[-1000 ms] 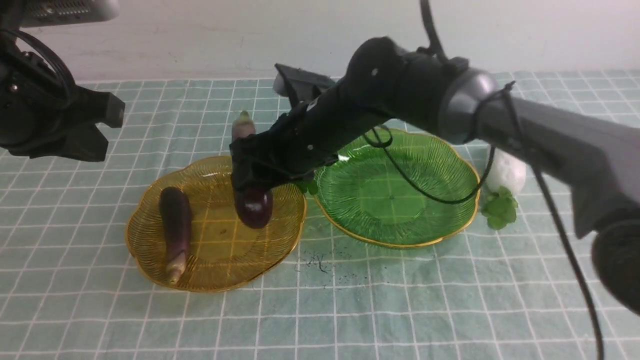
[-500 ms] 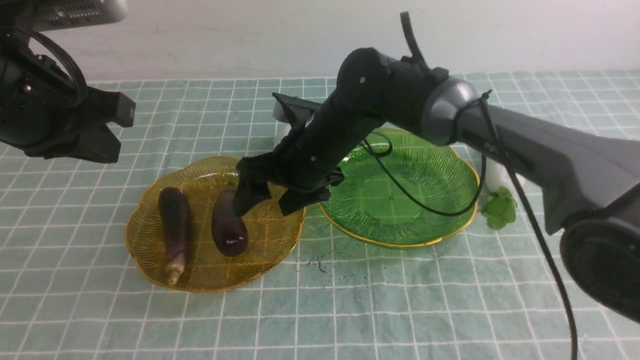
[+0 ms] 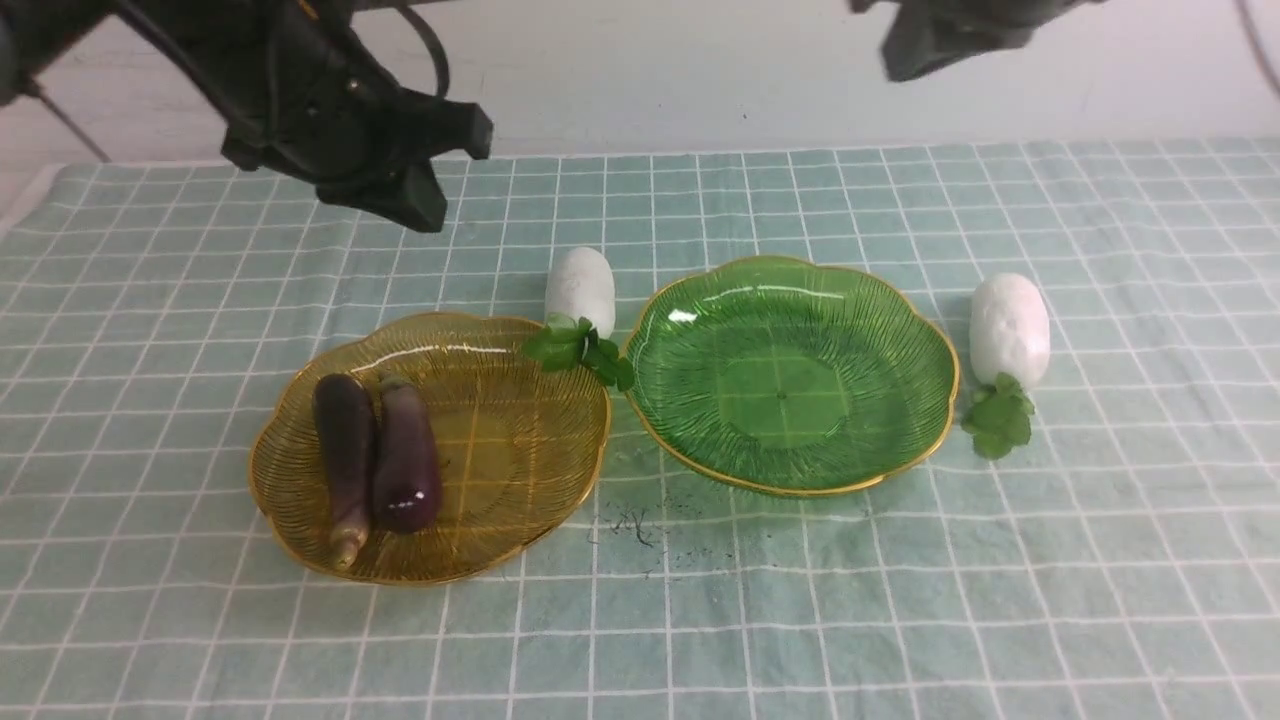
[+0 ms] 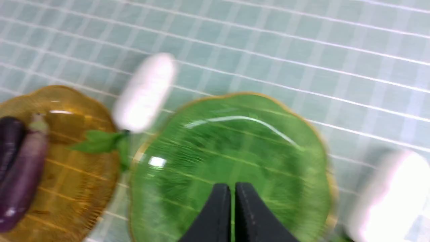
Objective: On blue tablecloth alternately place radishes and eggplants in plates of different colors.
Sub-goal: 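Pick up the white radish and place it on the plate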
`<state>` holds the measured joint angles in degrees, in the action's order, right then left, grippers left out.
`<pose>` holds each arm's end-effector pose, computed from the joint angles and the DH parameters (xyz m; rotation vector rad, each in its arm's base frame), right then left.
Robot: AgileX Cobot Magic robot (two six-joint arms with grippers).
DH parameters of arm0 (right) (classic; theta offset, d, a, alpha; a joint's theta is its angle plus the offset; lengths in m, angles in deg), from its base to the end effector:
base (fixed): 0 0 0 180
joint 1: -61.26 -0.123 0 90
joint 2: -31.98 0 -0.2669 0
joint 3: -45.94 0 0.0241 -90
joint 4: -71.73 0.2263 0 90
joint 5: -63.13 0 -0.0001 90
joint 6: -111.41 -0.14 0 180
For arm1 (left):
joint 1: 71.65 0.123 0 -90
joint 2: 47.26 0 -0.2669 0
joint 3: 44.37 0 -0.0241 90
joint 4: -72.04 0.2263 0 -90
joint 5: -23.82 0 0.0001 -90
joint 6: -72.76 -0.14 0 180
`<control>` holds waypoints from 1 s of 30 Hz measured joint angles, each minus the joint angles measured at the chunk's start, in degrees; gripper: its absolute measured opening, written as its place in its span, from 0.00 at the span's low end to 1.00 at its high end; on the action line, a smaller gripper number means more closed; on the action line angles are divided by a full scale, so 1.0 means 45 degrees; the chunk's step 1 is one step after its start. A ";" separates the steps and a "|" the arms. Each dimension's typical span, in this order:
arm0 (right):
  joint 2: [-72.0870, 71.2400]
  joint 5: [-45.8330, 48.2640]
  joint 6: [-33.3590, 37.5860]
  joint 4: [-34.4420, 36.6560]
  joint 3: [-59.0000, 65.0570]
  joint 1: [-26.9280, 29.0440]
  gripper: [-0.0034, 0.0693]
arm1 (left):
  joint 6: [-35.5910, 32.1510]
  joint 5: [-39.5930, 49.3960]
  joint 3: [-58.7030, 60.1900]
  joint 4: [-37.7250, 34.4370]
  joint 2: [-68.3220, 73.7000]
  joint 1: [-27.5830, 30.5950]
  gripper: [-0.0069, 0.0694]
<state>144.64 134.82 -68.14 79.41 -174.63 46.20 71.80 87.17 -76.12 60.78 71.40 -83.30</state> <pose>0.3749 0.1193 0.3500 -0.3392 2.4955 0.2811 0.4083 -0.1091 0.2743 0.2340 2.6153 -0.3259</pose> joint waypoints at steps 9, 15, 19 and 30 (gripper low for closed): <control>-0.3301 0.0203 -0.0022 -0.0286 0.4208 0.1693 0.03 | 0.0449 -0.0195 -0.4512 0.0023 0.4542 -0.0416 0.35; -0.3778 0.0234 -0.0010 -0.0275 0.5107 0.1812 0.03 | 0.0840 -0.0862 -0.5713 0.0011 0.6338 -0.0501 0.79; -0.3789 0.0234 -0.0010 -0.0221 0.5117 0.1834 0.03 | 0.1054 -0.1324 -0.5780 -0.0442 0.6998 -0.0515 0.95; -0.3789 0.0234 0.0296 -0.0177 0.5117 0.1848 0.03 | 0.1020 -0.1941 -0.5795 -0.1799 0.7894 -0.0526 0.77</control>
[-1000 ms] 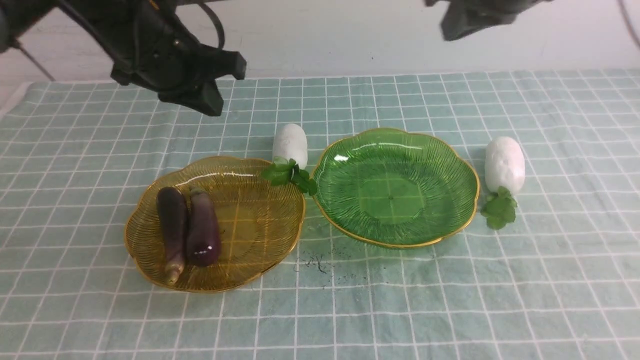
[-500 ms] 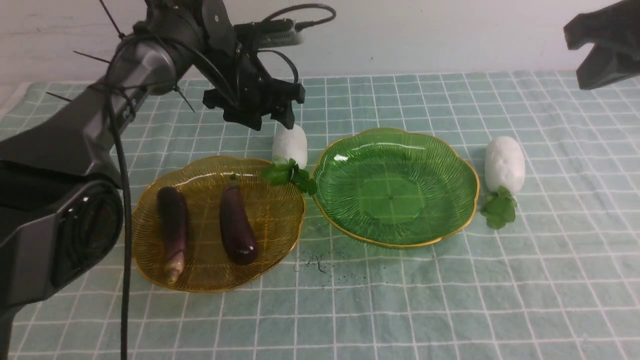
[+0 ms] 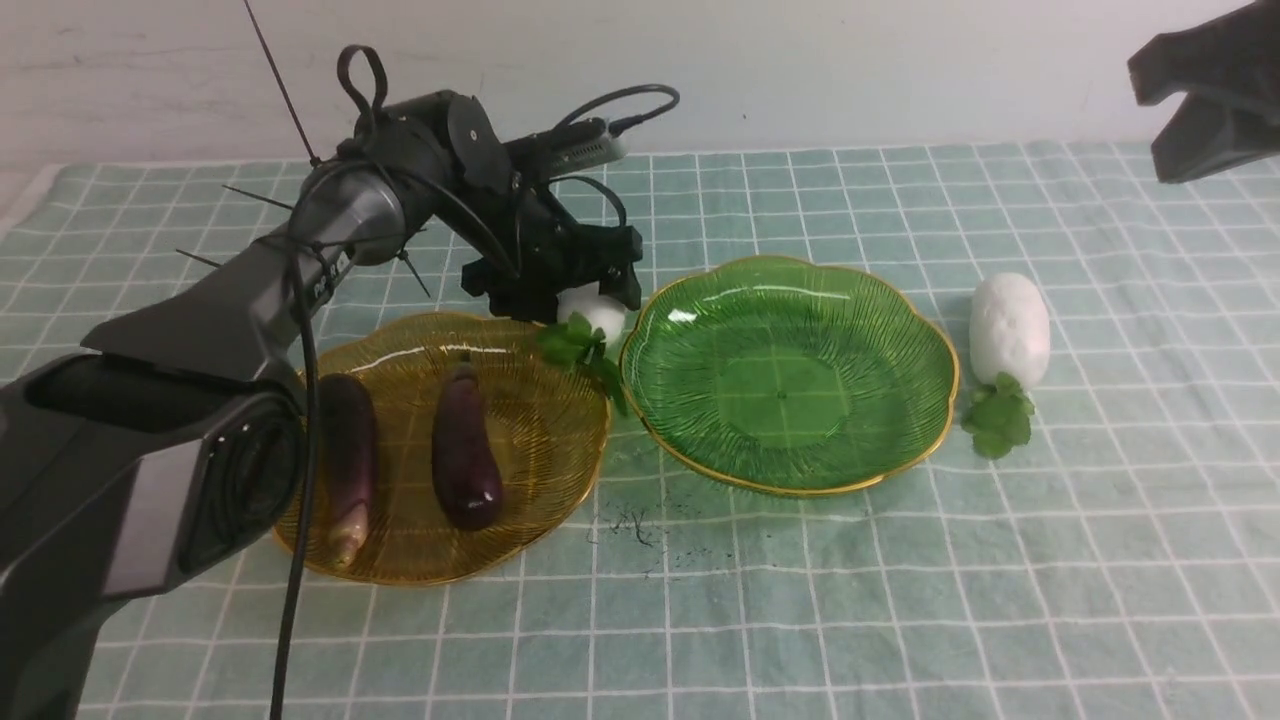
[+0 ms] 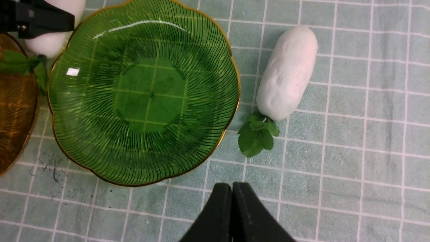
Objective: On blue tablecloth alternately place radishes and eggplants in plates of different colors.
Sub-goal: 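Pick up the white radish and place it on the plate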
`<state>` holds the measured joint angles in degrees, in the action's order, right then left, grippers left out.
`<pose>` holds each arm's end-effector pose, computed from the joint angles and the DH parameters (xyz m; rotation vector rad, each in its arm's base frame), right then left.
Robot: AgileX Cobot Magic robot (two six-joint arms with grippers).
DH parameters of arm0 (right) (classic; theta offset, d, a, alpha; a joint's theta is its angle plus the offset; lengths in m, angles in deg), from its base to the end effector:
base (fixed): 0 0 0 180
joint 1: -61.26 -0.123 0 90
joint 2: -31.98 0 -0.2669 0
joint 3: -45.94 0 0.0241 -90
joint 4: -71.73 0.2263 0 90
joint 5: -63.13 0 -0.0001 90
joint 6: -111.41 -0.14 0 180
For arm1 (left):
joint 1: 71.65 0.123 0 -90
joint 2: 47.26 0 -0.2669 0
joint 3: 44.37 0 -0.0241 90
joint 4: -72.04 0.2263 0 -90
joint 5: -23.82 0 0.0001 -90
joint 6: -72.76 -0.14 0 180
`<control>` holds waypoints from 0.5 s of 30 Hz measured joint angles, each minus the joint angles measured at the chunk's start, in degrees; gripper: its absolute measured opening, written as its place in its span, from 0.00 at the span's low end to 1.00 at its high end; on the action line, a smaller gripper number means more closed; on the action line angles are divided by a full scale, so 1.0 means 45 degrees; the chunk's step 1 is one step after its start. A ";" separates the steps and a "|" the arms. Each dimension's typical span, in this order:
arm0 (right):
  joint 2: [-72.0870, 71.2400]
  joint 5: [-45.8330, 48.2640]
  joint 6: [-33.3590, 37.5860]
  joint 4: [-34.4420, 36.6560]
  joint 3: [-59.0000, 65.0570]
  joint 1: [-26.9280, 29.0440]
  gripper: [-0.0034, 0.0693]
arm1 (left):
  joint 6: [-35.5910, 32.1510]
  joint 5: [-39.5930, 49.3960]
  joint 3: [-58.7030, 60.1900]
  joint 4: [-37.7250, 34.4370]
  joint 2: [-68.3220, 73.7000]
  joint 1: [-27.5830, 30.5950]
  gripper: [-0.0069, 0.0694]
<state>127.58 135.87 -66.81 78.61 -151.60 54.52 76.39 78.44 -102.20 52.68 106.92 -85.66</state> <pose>0.3065 0.0523 0.3377 -0.1879 2.6250 0.1928 0.5113 -0.1666 0.1221 0.0738 2.6434 -0.5342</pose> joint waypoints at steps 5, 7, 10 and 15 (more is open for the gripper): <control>0.0000 0.0000 0.0039 -0.0087 0.0000 0.0000 0.03 | -0.0001 0.0253 -0.0485 0.0216 -0.0189 0.0014 0.66; 0.0000 0.0000 0.0039 -0.0134 0.0000 0.0000 0.03 | -0.0012 0.0591 -0.1001 0.0359 -0.0530 0.0014 0.66; 0.0000 0.0000 0.0039 -0.0145 0.0000 0.0000 0.03 | -0.0012 0.1250 -0.1921 0.0431 -0.1325 0.0014 0.66; 0.0000 -0.0018 0.0039 -0.0159 0.0000 0.0000 0.03 | -0.0256 0.2850 -0.3134 -0.0248 -0.2709 -0.0198 0.66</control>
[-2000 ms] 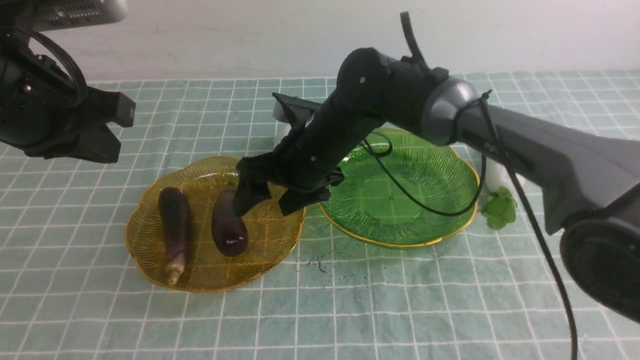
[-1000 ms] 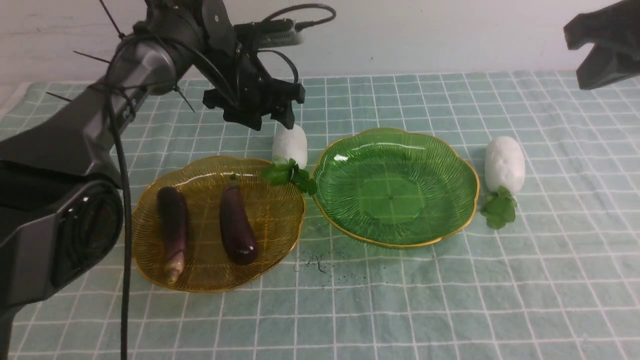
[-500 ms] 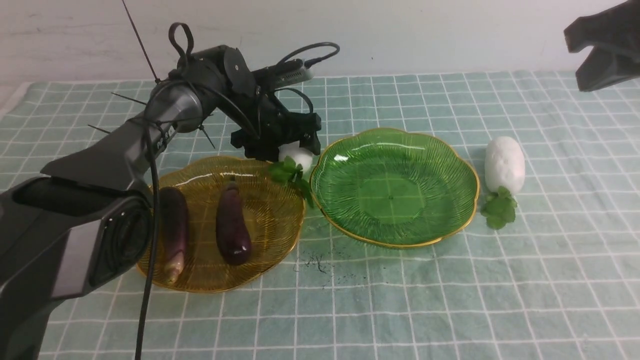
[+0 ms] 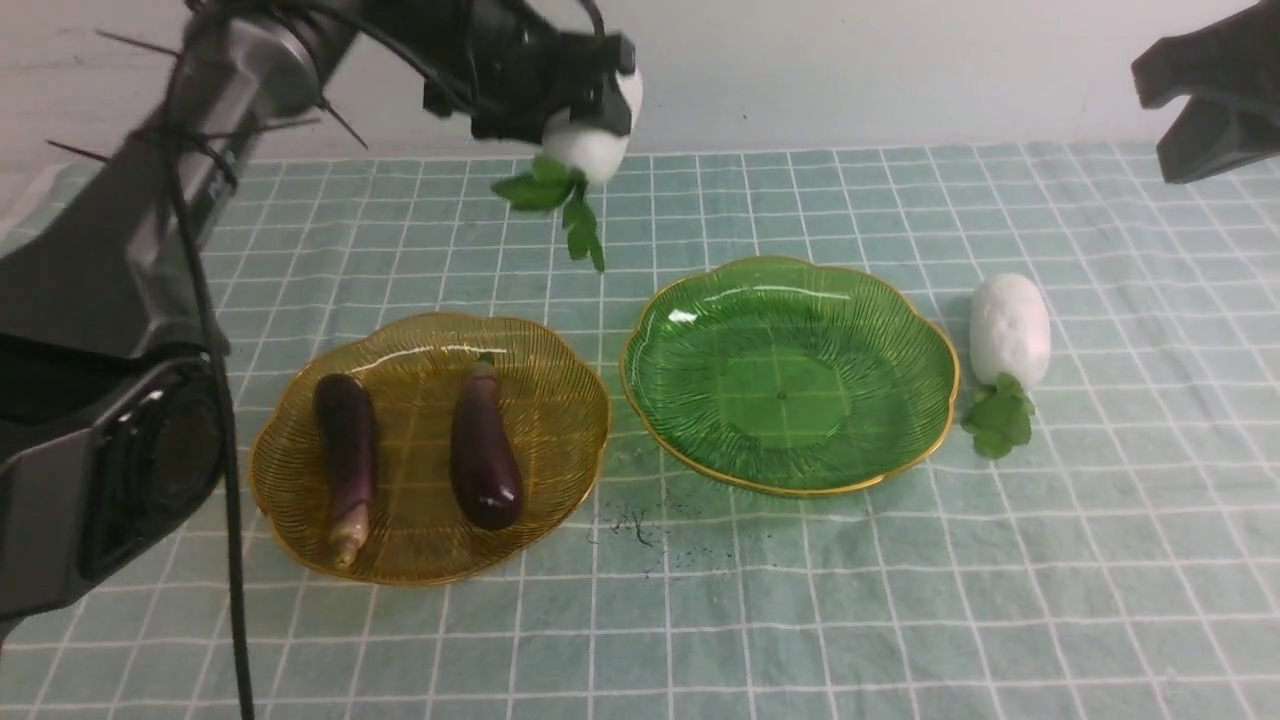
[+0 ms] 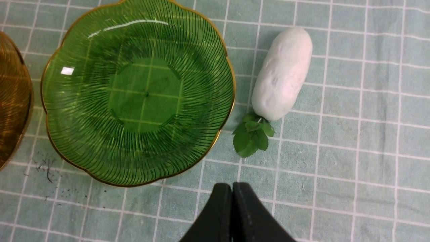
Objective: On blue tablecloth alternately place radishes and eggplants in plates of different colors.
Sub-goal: 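Pick up the white radish and place it on the plate, then place the white radish on the plate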
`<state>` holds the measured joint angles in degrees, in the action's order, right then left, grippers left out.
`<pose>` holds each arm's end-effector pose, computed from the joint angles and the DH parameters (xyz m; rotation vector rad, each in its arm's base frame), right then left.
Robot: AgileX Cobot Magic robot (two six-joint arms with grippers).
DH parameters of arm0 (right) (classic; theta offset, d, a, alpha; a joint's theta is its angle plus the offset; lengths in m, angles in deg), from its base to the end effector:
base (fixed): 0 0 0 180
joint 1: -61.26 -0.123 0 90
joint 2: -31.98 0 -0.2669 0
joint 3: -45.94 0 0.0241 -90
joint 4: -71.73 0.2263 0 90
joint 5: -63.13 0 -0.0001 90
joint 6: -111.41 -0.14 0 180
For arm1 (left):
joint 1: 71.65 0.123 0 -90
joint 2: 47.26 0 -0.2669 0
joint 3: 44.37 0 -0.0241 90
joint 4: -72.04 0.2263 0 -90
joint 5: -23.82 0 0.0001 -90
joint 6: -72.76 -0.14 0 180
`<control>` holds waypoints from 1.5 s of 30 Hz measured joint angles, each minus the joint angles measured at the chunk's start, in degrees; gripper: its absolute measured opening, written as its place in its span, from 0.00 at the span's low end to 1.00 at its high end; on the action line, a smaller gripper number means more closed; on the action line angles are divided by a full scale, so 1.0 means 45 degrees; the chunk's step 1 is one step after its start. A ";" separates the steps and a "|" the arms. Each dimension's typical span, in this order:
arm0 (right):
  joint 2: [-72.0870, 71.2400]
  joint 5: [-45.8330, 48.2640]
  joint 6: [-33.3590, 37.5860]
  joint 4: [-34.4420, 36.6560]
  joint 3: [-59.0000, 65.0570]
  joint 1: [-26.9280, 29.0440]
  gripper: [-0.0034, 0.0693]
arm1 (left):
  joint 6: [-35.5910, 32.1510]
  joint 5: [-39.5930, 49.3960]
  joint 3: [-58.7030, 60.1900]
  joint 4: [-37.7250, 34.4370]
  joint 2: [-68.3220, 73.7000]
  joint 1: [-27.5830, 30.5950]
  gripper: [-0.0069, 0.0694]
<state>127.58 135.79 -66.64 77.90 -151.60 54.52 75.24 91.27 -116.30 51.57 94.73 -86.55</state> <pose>0.3069 0.0507 0.3376 -0.1924 2.6236 0.1750 0.4779 -0.1740 0.2916 0.2495 2.3911 -0.6015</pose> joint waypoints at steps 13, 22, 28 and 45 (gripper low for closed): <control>0.2321 -0.1807 -0.1040 -0.0366 0.0000 0.0771 0.07 | -0.1453 0.0982 0.0023 0.2067 0.1043 -0.3273 0.66; 0.5111 -0.3265 -0.1246 0.0333 0.0000 0.1770 0.51 | -0.0234 0.0982 0.0114 0.3725 0.2342 -0.4094 0.70; 0.6378 -0.4824 -0.1261 0.1074 0.0000 0.1779 0.85 | 0.0434 0.0982 0.0114 0.3859 0.2303 -0.4094 0.91; 0.8457 -0.6333 -0.0160 0.3044 -0.0097 0.1843 0.69 | 0.0663 0.0982 0.5791 0.5204 -0.4756 -0.4094 0.08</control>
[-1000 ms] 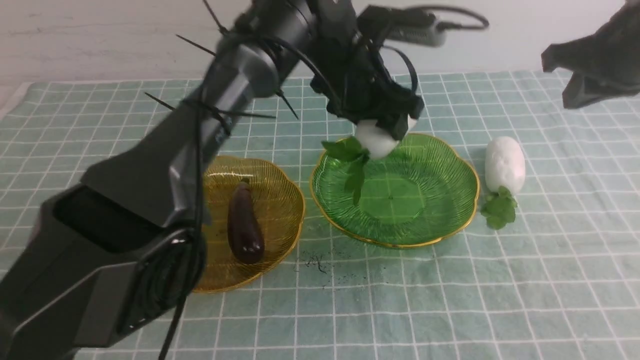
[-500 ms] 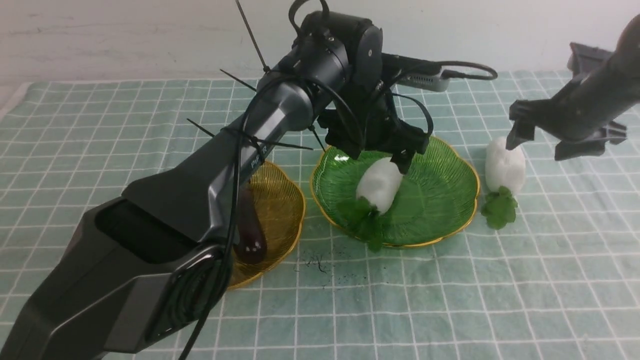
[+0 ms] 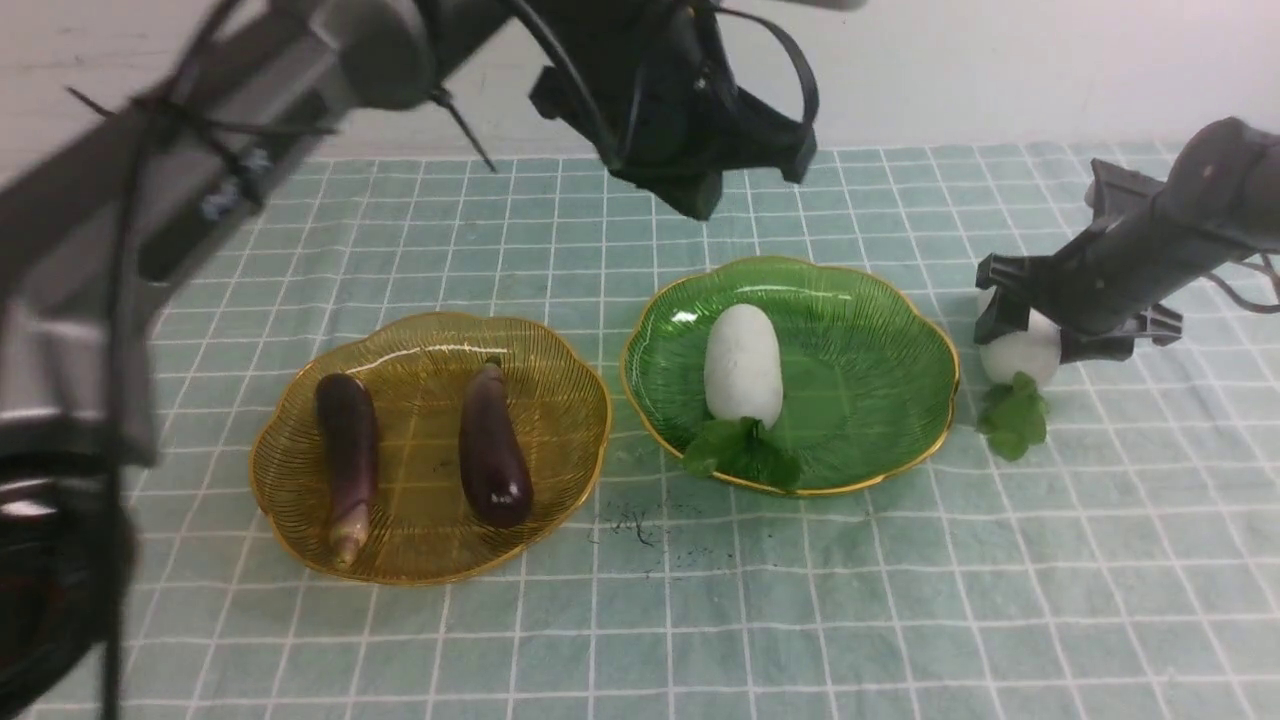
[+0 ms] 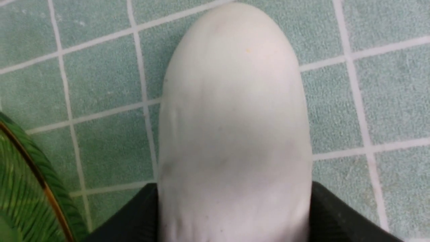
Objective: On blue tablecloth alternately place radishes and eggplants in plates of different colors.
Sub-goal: 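Place the white radish on the plate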
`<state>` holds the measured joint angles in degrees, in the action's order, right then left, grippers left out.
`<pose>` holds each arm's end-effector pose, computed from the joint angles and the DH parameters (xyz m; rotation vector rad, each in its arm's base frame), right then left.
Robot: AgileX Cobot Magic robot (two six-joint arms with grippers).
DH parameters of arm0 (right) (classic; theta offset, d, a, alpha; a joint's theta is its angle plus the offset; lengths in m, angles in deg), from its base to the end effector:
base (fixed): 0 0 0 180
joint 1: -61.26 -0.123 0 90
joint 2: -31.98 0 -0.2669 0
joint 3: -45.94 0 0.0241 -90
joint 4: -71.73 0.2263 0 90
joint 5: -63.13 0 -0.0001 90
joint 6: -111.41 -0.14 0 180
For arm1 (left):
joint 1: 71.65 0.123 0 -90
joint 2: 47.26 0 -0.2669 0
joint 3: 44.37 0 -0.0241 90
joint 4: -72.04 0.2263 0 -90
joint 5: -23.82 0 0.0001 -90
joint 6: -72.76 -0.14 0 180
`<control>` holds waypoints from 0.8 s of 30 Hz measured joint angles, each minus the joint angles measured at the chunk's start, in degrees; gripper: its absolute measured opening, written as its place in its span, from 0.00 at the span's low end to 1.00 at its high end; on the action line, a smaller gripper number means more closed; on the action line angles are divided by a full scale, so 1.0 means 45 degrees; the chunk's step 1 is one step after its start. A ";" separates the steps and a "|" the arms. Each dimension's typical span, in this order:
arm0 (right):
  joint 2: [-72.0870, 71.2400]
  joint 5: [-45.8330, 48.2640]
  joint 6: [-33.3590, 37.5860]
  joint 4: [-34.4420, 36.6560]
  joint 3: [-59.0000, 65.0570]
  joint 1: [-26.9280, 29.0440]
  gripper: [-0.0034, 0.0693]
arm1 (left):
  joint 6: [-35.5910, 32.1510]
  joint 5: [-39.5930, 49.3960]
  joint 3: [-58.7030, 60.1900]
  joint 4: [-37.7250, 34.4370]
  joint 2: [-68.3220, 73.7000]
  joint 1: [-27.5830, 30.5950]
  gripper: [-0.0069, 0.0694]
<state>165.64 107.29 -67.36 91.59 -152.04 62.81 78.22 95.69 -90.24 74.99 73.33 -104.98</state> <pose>0.4501 0.0210 0.1135 0.2931 2.7460 0.3844 0.3586 -0.2276 0.3189 0.6200 2.4918 -0.1908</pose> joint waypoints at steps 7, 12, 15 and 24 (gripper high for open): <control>-0.2003 0.1945 0.0125 0.0324 -0.0596 0.0051 0.69 | 0.1189 0.0000 0.3558 0.2037 -0.4096 0.0000 0.08; -0.3053 0.2323 0.0211 0.0857 -0.0762 -0.1185 0.69 | 0.2270 0.0039 0.6360 0.2818 -0.6987 0.0000 0.08; -0.2741 0.2286 0.0286 0.0946 -0.0771 -0.1952 0.69 | 0.2698 0.0038 0.7581 0.2871 -0.8183 0.0000 0.08; -0.1311 0.2273 0.0227 0.0903 -0.0707 -0.2712 0.72 | 0.3482 0.0048 0.9966 0.2833 -1.0701 0.0000 0.08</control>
<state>159.74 117.52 -66.33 95.65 -155.22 50.61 93.89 95.91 -45.40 87.74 25.17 -104.98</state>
